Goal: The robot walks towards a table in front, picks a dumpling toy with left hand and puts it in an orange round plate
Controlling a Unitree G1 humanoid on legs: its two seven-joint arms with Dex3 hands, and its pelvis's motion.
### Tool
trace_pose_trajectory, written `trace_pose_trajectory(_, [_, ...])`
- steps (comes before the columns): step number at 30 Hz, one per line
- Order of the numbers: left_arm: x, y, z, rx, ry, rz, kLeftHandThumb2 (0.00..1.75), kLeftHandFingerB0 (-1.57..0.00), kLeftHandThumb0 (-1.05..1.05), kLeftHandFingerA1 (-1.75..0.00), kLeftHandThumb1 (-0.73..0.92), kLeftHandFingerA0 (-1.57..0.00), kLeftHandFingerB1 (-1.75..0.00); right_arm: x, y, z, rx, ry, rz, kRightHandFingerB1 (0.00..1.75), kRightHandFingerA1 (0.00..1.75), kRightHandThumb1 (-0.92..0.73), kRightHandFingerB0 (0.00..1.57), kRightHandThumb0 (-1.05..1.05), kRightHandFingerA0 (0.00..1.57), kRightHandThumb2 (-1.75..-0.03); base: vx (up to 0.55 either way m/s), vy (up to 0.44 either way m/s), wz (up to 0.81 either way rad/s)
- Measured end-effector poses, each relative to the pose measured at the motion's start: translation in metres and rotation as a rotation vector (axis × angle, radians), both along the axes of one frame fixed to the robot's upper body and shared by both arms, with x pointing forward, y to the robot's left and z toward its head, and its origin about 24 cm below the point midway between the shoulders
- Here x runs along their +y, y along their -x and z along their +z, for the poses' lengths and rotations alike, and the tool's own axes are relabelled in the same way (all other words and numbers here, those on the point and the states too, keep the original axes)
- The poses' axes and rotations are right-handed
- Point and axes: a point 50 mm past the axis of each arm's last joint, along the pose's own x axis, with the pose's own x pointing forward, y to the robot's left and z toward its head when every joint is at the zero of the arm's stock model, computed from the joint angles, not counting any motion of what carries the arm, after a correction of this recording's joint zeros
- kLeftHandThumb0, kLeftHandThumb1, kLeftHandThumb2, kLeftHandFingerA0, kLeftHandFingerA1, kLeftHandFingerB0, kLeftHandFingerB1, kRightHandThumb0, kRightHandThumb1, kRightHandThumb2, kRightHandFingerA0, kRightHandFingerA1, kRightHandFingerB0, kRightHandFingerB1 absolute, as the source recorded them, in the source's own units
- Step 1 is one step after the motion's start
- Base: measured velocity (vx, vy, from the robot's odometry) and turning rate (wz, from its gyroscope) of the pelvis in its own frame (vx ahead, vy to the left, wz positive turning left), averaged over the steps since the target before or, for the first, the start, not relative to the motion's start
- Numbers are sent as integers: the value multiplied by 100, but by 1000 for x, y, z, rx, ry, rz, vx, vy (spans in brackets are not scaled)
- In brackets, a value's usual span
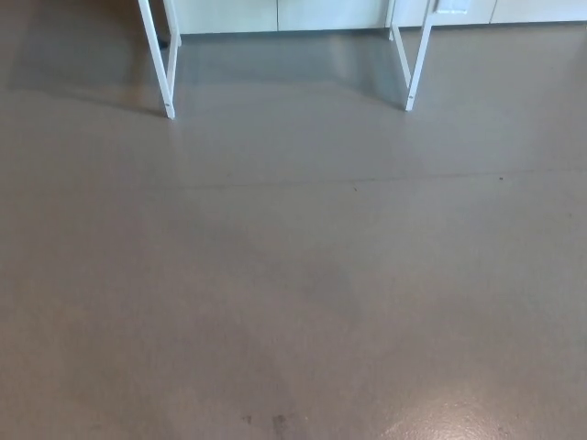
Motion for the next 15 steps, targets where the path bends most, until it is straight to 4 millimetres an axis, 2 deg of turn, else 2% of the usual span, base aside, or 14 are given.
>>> trace_pose_trajectory(2, [0, 1, 0, -4, 6, 2, 58, -35, -7, -72, 64, -54, -47, 0, 1, 0, -2, -8, -3, 37, 61, -77, 42, -21, 50, -62, 0, 0, 0])
trace_pose_trajectory(3, [0, 1, 0, -6, 7, 2, 62, -32, -5, -69, 65, -53, -47, 0, 2, -1, -2, -9, -3, 50, 65, -62, 37, -32, 49, -86, 0, 0, 0])
trace_pose_trajectory(4, [0, 2, 0, -7, 7, -1, 61, -33, -7, -63, 68, -51, -43, 0, 3, -1, -1, -12, -5, 35, 61, -75, 42, -27, 54, -61, 0, 0, 0])
trace_pose_trajectory(9, [-2, 16, -6, 41, -5, -37, 62, -33, -9, -62, 70, -52, -42, -1, 19, -5, 27, -10, -12, 34, 63, -76, 38, -25, 53, -63, 0, 0, 0])
trace_pose_trajectory(10, [-2, 19, -7, 58, -14, -53, 59, -34, -3, -61, 68, -46, -42, -1, 23, -6, 38, -10, -16, 34, 69, -74, 37, -26, 52, -62, 0, 0, 0])
trace_pose_trajectory(12, [-3, 26, -9, 89, -32, -87, 59, -34, -3, -61, 68, -46, -42, -1, 32, -9, 61, -9, -24, 34, 69, -74, 37, -26, 52, -62, 0, 0, 0])
trace_pose_trajectory(13, [-4, 27, -10, 95, -37, -96, 59, -34, -4, -61, 65, -50, -41, -1, 34, -10, 64, -8, -26, 34, 80, -76, 37, -25, 52, -63, 0, 0, 0])
trace_pose_trajectory(14, [-4, 28, -11, 99, -38, -100, 59, -34, -4, -61, 65, -50, -41, -1, 35, -10, 65, -7, -26, 34, 80, -76, 37, -25, 52, -63, 0, 0, 0])
trace_pose_trajectory(15, [-5, 29, -11, 102, -40, -104, 61, -33, -3, -62, 67, -50, -41, -1, 35, -10, 66, -6, -26, 34, 73, -76, 37, -27, 52, -63, 0, 0, 0])
